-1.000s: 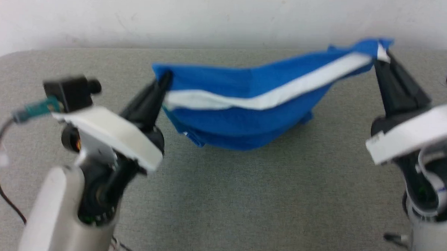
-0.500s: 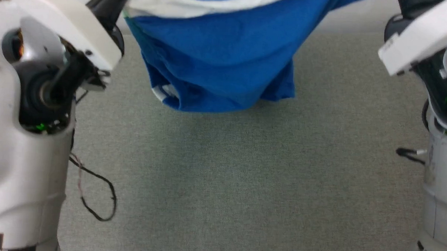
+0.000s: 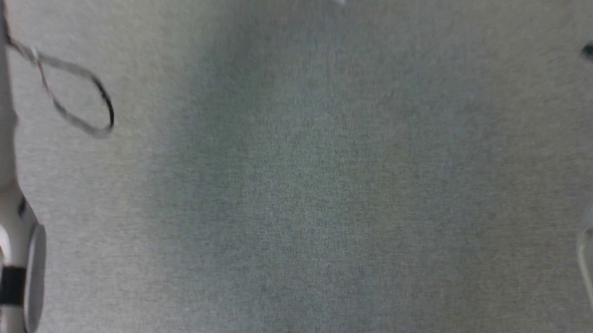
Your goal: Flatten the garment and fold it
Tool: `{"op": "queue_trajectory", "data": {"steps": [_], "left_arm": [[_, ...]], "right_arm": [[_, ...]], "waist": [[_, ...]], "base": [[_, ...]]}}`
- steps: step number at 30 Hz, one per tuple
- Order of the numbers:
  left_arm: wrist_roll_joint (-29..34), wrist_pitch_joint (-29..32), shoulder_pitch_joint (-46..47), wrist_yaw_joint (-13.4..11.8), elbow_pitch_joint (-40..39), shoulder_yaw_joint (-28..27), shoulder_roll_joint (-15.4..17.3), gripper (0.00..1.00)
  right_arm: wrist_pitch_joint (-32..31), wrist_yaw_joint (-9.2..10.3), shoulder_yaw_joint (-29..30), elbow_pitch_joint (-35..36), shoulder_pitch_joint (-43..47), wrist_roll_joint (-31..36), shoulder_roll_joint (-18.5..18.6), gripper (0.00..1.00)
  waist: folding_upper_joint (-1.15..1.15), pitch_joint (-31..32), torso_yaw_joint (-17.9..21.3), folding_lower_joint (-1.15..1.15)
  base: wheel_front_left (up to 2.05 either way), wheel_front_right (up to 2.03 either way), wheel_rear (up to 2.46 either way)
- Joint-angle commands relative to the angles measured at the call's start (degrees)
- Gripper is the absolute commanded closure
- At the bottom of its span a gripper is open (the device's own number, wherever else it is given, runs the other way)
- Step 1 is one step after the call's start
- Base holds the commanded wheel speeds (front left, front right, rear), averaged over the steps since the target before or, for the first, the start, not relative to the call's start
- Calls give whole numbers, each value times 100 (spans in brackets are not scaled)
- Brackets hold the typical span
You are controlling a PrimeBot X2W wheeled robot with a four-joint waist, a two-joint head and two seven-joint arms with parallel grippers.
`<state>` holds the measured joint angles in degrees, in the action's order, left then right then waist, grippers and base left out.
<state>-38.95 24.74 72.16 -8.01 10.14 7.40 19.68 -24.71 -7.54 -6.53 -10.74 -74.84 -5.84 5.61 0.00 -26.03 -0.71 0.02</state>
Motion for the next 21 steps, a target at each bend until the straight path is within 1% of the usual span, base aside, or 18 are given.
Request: {"op": "queue_trajectory", "data": {"steps": [1, 3, 5, 7, 10, 12, 14, 18, 21], "left_arm": [[57, -191, 180, 94, 120, -33, -22, 100], [105, -530, 441, 159, 334, -96, -56, 100], [97, -866, 627, 321, 518, -128, -109, 100], [85, -1184, 733, 428, 696, -187, -152, 100], [-13, -1435, 677, 710, 956, -158, -228, 100], [-35, -1433, 537, 913, 1105, -49, -219, 100], [-118, -1364, 378, 1022, 1216, -5, -230, 100], [-335, -1122, -105, 1080, 1226, 43, -296, 100], [-559, -945, -732, 1071, 950, 33, -362, 100]], "right_arm": [[120, 5, -19, -194, -188, 115, 39, 100], [309, 5, -48, -504, -506, 309, 85, 100], [520, 5, -94, -791, -758, 465, 137, 100], [696, 5, -75, -1053, -922, 545, 136, 100], [930, 5, -133, -1378, -950, 594, 148, 100], [1062, 5, -199, -1539, -862, 557, 153, 100], [1169, 5, -288, -1617, -705, 451, 162, 100], [1309, 5, -555, -1410, -116, 24, 260, 100], [1316, 5, -679, -944, 597, -404, 425, 100]], "waist": [[0, -711, 51, -2], [0, -912, 34, -2], [0, -1086, 12, -2], [0, -1257, -11, -2], [0, -1421, -43, -2], [0, -1462, -50, -2], [0, -1454, -65, -2], [0, -1244, -101, -2], [0, -959, -92, -2]], "base": [[0, 0, 0], [0, 0, 0], [0, 0, 0], [0, 0, 0], [0, 0, 0], [0, 0, 0], [0, 0, 0], [0, 0, 0], [0, 0, 0]]}}
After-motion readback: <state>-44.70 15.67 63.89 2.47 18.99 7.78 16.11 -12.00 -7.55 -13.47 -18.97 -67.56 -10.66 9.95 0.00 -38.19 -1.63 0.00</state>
